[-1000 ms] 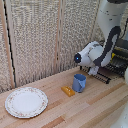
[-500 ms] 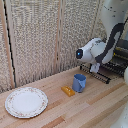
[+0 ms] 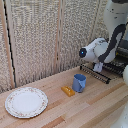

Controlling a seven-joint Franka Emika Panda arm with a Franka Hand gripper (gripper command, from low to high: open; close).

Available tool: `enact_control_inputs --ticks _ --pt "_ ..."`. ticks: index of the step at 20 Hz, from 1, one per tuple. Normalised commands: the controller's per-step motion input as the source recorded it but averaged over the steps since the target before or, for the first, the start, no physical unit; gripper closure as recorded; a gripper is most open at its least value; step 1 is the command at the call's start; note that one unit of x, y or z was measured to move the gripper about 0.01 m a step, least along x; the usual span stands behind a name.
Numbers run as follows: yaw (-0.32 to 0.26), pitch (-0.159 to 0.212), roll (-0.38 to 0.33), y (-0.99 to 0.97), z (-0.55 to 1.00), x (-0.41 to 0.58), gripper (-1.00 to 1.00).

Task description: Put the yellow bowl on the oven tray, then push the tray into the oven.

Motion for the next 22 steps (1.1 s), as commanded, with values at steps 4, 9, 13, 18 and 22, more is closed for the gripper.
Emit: enact_control_inputs --ticks 4,9,13,18,22 --pt "0.057 0.007 0.008 -0.99 0.14 -0.013 1.00" --pt "0.063 0.001 -0.010 -0.68 0.02 -0.002 1.00" --pt "0.021 -0.001 -0.017 -0.02 0.02 0.000 -1.00" --pt "0.000 0.000 0.072 0.26 0.23 0.001 -1.00" --pt "0.000 0.013 0.253 0.32 0.39 0.111 -1.00"
